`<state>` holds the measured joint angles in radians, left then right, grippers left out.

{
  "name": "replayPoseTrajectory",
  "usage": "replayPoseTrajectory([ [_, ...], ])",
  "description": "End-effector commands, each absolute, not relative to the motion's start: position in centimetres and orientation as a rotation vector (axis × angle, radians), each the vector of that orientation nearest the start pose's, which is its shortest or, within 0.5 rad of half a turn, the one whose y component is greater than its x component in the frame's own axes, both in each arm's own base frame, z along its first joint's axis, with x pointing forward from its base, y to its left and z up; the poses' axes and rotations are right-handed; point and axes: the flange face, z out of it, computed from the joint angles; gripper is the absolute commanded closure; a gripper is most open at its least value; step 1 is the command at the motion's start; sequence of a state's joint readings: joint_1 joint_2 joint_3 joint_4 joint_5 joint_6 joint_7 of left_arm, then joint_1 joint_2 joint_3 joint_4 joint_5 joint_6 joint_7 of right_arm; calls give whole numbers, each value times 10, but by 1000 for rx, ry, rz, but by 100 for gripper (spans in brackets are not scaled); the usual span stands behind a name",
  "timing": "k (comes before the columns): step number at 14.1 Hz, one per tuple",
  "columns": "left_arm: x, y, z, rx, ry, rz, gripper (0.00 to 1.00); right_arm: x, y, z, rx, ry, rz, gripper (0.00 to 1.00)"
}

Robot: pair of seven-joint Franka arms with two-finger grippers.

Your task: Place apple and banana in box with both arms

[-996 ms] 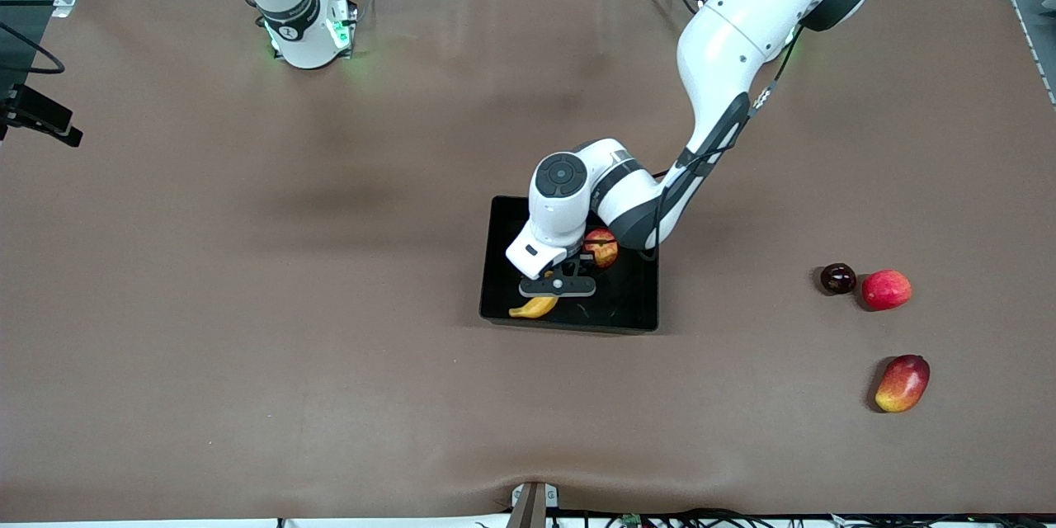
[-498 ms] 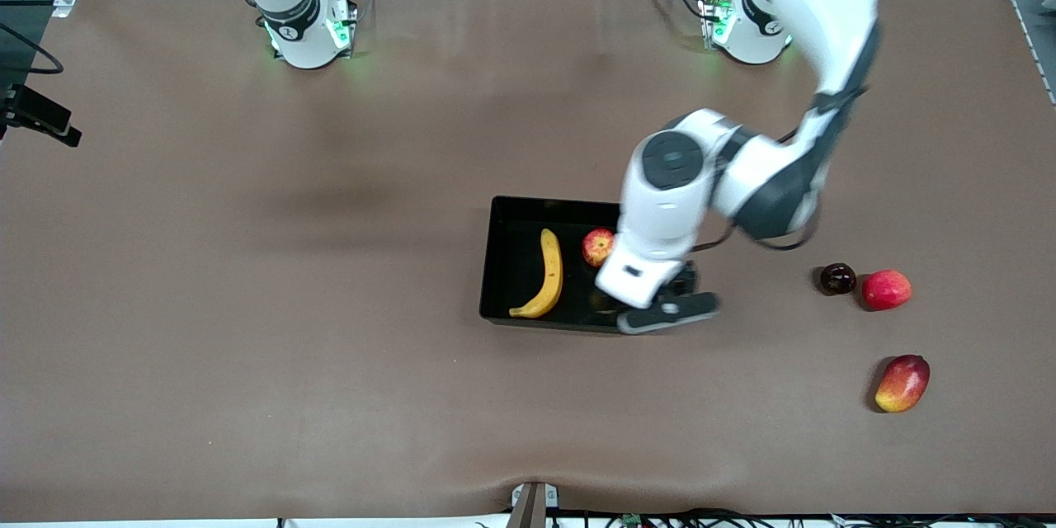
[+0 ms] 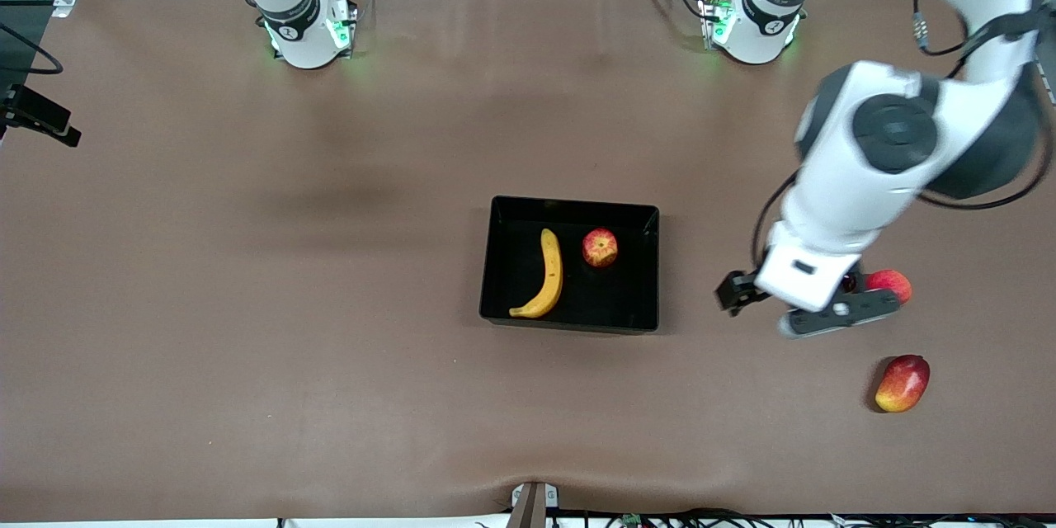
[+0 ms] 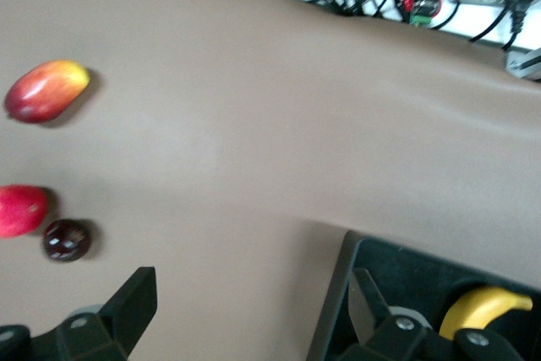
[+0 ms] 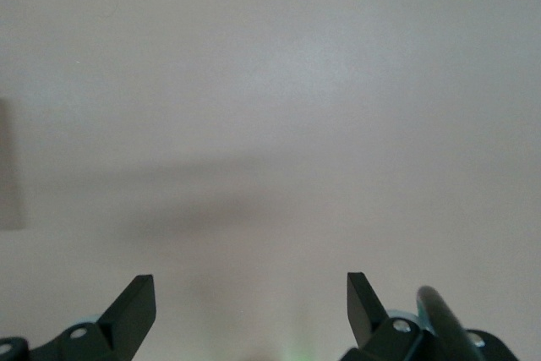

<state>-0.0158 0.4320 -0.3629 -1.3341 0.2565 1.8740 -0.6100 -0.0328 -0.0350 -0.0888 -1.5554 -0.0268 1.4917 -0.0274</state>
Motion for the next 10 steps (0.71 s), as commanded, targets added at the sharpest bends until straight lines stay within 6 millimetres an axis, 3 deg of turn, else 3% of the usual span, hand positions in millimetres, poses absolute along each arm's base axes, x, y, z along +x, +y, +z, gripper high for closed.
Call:
replayPoseTrajectory([
  [1,652,-156,543,-3085,-222,-201,0,532,-68,648,-3145,141,37,0],
  [4,635,-124,567,-3047,-168,-116,0,532,-67,648,-3129,141,38,0],
  [10,595,-87,615,-3067,25,-28,0,532,-61,647,-3128,124,42,0],
])
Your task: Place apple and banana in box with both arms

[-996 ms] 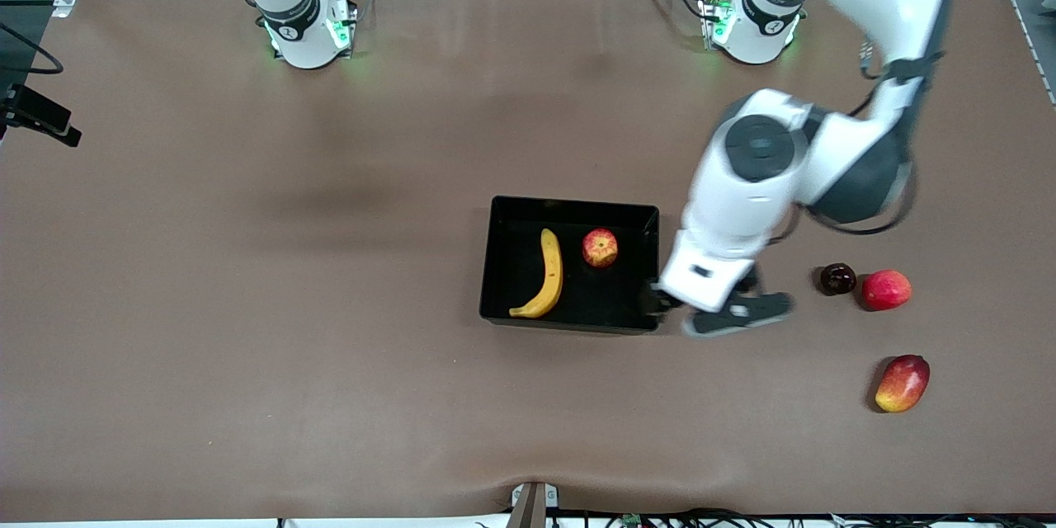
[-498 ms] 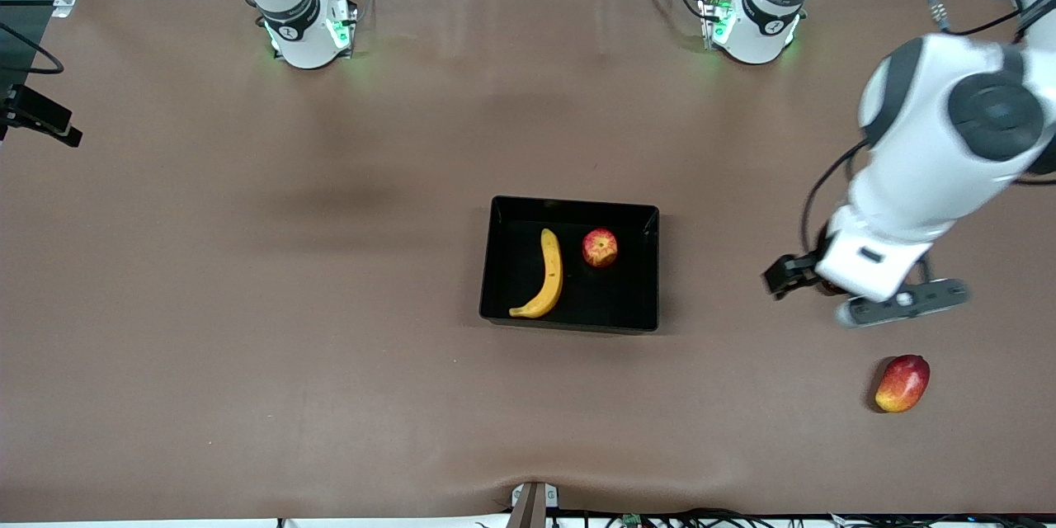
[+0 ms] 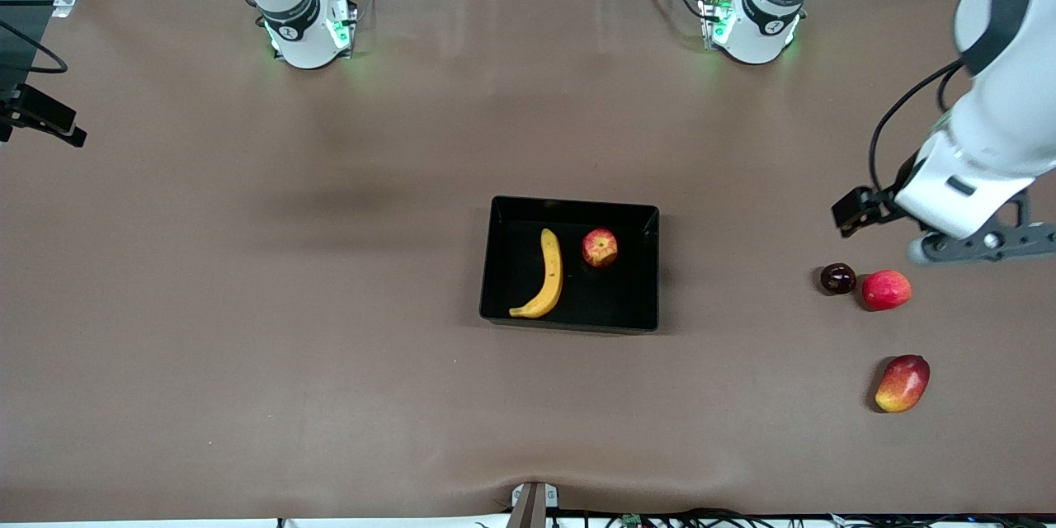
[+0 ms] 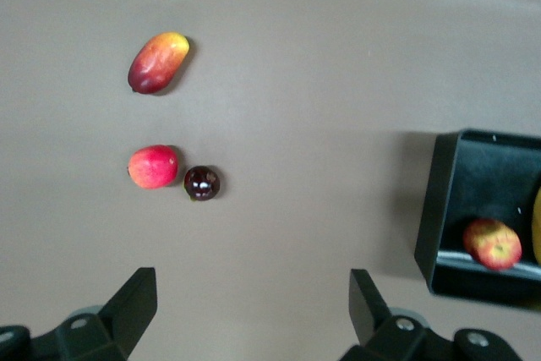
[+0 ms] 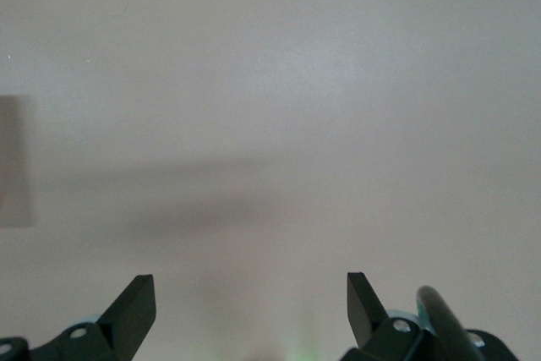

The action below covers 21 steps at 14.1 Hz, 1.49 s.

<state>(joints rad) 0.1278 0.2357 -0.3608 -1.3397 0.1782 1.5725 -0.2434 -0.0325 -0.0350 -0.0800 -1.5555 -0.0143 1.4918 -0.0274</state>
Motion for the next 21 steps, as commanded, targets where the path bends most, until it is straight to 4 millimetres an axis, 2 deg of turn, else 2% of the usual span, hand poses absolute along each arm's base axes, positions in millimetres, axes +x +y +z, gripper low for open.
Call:
replayPoseTrajectory([
  [1,583,-80,624,-3056,74,-32,0,532,-62,647,-3128,122,45,0],
  [5,552,-56,632,-3077,107,-15,0,533,-59,647,-3130,100,35,0],
  [9,532,-56,639,-3070,103,1,0,533,-58,646,-3129,98,40,0],
  [21,529,-63,641,-3114,115,31,0,531,-64,644,-3127,117,68,0],
])
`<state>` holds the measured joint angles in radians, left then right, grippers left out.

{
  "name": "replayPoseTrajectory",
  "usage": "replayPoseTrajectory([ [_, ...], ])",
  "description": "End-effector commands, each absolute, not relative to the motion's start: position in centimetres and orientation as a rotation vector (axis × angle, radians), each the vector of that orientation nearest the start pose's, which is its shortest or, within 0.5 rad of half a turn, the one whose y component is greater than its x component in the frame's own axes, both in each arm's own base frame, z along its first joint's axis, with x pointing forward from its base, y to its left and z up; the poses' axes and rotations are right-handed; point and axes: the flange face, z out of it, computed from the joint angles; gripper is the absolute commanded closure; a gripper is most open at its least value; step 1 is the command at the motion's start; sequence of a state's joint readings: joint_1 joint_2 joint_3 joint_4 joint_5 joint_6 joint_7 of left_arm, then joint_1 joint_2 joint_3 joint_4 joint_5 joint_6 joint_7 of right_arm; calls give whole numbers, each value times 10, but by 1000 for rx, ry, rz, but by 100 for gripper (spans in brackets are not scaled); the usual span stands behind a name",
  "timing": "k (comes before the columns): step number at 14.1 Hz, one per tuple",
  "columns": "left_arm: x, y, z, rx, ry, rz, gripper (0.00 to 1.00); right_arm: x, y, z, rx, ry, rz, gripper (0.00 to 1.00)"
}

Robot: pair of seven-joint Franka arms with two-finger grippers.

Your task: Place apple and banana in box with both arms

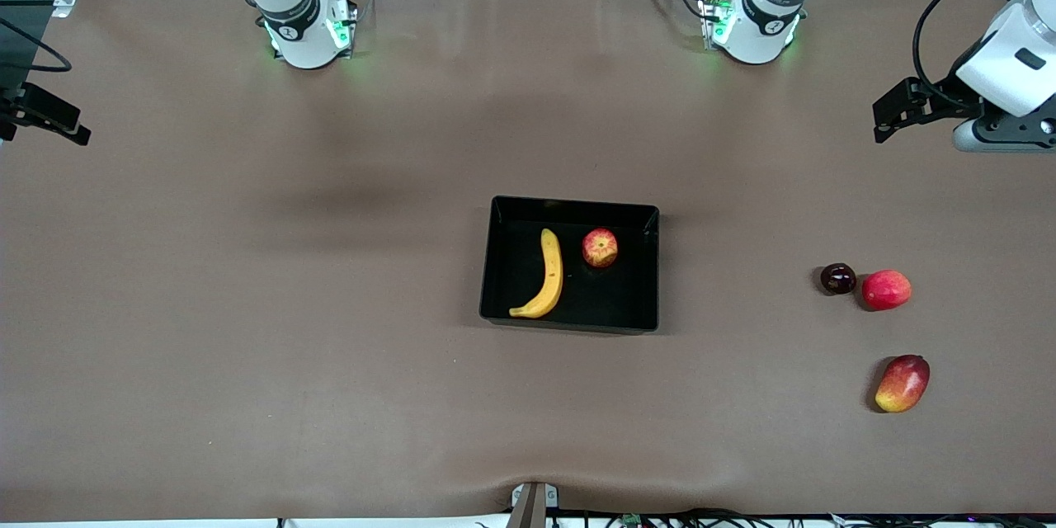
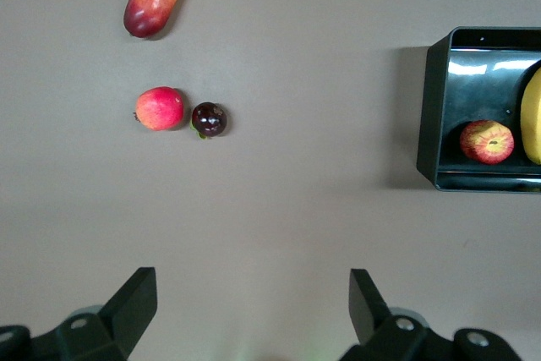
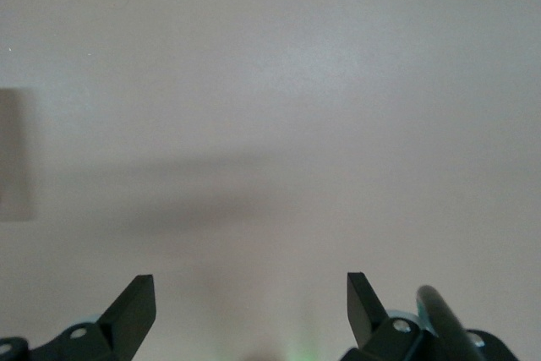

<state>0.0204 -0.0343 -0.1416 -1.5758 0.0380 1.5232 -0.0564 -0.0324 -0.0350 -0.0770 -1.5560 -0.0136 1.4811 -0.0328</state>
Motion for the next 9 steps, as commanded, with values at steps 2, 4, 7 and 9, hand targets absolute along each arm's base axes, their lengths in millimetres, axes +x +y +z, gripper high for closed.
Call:
replayPoseTrajectory([
  [2,529,-64,643,-3128,115,26,0,531,-65,644,-3127,121,64,0],
  [4,534,-65,649,-3133,106,2,0,530,-66,644,-3126,124,68,0],
  [7,536,-66,653,-3141,114,-11,0,530,-68,644,-3126,129,68,0],
  [9,535,-65,653,-3140,109,3,0,530,-68,644,-3126,129,64,0],
])
